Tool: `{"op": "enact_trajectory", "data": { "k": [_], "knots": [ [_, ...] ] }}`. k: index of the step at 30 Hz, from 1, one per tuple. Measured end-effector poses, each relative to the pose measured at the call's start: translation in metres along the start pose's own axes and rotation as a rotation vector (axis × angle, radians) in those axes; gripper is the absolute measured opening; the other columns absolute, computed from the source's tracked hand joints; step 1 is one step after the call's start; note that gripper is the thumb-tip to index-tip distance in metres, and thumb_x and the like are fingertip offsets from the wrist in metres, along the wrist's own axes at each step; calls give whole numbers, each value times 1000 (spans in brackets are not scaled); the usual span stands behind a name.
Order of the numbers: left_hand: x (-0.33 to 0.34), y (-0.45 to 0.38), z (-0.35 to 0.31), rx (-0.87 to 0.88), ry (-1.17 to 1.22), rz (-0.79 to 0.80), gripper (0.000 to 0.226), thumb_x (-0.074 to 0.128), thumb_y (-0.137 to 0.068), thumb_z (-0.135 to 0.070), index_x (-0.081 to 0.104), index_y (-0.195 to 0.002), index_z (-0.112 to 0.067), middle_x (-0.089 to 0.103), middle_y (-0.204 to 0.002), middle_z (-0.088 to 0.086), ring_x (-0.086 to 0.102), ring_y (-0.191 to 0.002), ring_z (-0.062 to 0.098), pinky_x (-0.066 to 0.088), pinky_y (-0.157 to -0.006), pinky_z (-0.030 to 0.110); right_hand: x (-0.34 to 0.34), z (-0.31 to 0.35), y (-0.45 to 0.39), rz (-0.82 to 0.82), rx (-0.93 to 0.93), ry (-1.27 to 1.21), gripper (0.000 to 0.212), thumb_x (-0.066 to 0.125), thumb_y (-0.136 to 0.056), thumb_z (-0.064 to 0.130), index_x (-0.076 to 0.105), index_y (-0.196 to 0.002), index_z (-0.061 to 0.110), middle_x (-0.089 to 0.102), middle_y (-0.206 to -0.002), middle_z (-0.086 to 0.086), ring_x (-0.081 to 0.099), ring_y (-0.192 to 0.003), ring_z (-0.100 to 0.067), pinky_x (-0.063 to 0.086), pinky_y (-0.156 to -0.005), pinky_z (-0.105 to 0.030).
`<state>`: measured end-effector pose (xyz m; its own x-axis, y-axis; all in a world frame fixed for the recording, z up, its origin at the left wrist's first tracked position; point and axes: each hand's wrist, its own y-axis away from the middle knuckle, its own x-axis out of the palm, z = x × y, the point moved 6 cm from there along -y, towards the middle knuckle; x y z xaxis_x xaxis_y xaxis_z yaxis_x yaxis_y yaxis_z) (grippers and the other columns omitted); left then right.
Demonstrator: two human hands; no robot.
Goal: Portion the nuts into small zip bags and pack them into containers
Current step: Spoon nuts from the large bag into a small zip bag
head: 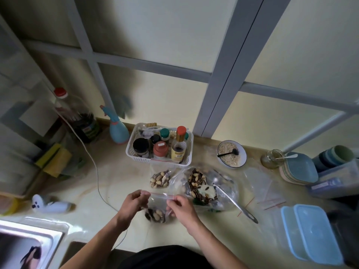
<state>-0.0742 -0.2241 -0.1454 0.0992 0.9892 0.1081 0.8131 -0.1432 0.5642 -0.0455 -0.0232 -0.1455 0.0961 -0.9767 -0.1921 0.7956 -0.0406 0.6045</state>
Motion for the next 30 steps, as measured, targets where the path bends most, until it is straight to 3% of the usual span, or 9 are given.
{"op": "enact_trajectory", "data": {
  "k": [2,4,7,11,16,20,24,28,30],
  "knots": [
    [-3,-3,-1,-14,26,31,47,75,-79,-33,65,-106,5,69,-86,9,62,-85,26,50,-84,33,2,4,-8,-5,-17,2,12,64,-95,15,69,-92,4,76,-85,-13,71,-72,-17,56,-66,-26],
    [0,-4,-9,-27,-40,139,37,75,-84,-28,70,-114,-7,76,-106,6,70,-101,22,51,-94,35,3,12,-17,-15,-44,24,13,64,-94,16,67,-87,5,76,-84,-11,71,-71,-18,56,-68,-33],
    [-7,-13,-27,-3,-140,202,38,74,-78,-20,72,-113,-8,76,-106,10,71,-102,26,54,-89,32,5,29,-30,-35,-71,26,13,66,-95,21,69,-87,11,75,-81,-4,66,-69,-14,56,-69,-34],
    [-34,-39,-54,69,-102,77,36,66,-82,-26,72,-112,-7,75,-106,13,70,-99,29,54,-88,39,22,53,-45,-4,-91,-58,12,66,-97,19,72,-90,10,77,-84,-7,69,-74,-16,56,-71,-28],
    [-59,-71,-79,189,-151,-151,18,69,-87,-19,66,-100,-7,70,-96,19,64,-84,20,49,-78,37,36,76,-62,-98,-125,-70,11,64,-99,25,73,-92,25,78,-87,2,74,-84,-16,62,-84,-39],
    [-62,-84,-66,180,-226,-315,40,77,-86,-28,51,-111,-12,63,-96,9,62,-81,17,53,-70,33,29,68,-70,-196,-89,-88,11,65,-96,25,70,-91,34,77,-91,4,75,-85,-14,62,-85,-40],
    [-62,-93,-35,105,-299,-360,51,75,-81,-50,55,-102,-8,69,-81,8,68,-71,19,52,-59,31,20,57,-65,-191,-42,-156,12,62,-100,16,70,-92,16,78,-92,1,77,-80,-15,55,-67,-26],
    [-50,-77,-24,12,-467,-594,49,69,-84,-37,47,-110,-1,56,-105,15,56,-96,36,51,-82,44,10,46,-56,-221,-12,-206,17,57,-100,7,71,-90,9,75,-87,-4,73,-69,-15,52,-62,-21],
    [-34,-57,-34,96,-561,-733,35,64,-89,-27,42,-99,-2,49,-100,21,46,-94,38,43,-85,47,9,41,-52,-224,6,-220,18,55,-100,6,71,-92,8,74,-87,-7,71,-66,-15,51,-60,-22]
  ]
}}
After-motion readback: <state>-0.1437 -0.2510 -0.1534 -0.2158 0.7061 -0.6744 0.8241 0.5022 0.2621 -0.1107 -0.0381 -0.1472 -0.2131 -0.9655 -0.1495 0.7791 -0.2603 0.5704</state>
